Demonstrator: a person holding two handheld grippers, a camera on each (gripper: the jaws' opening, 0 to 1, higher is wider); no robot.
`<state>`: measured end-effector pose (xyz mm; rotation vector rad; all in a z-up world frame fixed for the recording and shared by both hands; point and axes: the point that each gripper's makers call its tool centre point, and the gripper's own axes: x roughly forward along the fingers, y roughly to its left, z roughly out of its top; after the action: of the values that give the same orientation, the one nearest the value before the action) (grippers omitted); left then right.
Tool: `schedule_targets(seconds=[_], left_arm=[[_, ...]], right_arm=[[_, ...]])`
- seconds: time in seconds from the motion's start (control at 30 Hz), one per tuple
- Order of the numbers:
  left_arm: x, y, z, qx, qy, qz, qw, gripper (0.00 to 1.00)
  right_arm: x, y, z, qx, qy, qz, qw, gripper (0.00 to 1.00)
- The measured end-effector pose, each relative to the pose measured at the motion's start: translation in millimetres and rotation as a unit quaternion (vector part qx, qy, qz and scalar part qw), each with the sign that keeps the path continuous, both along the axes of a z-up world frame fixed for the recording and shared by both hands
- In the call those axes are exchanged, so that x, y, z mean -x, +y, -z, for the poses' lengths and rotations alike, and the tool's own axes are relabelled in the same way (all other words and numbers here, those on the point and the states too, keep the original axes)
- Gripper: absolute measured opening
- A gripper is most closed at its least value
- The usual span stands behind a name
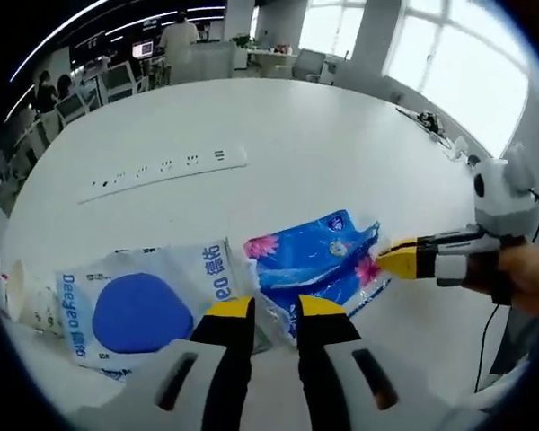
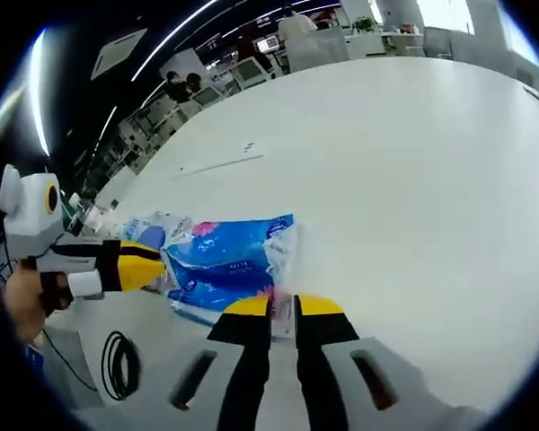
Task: Arrange the tabletop items into an orderly group along one side of the table until the central work area is clear of visible clutter.
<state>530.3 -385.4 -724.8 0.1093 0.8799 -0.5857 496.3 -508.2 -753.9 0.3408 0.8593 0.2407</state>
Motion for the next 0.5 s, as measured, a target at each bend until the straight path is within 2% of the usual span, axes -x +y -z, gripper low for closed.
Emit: schedule_targets(seconds=[0.1, 0.2, 0.3, 0.43, 0.5], left_arm=[[-0.6, -3.3, -9.5, 0.015, -0.014, 0.004, 0.9998, 0.19], [1.3, -4.6, -21.9, 0.025, -0.034, 0.008, 0.9991, 0.26], [4.3, -1.9, -29.4, 0.032, -0.044, 0.008, 0.9985, 0.42], [11.1, 3.1, -35.6, 0.044, -0.056, 0.005, 0.9974, 0.67], [15.1, 5.1, -39.4, 0.05, -0.063, 0.003, 0.9968, 0.76]], right_arm=[[1.7, -2.6, -4.2, -0.002, -0.008, 0.013, 0.9999, 0.16], [2.9, -2.7, -9.7, 0.0, -0.02, 0.011, 0.9997, 0.21], [8.8, -0.2, -17.2, -0.002, -0.035, 0.001, 0.9994, 0.29], [20.6, 2.4, -22.1, -0.005, -0.045, -0.007, 0.9989, 0.43], [26.0, 3.8, -24.7, -0.004, -0.05, -0.014, 0.9986, 0.48]])
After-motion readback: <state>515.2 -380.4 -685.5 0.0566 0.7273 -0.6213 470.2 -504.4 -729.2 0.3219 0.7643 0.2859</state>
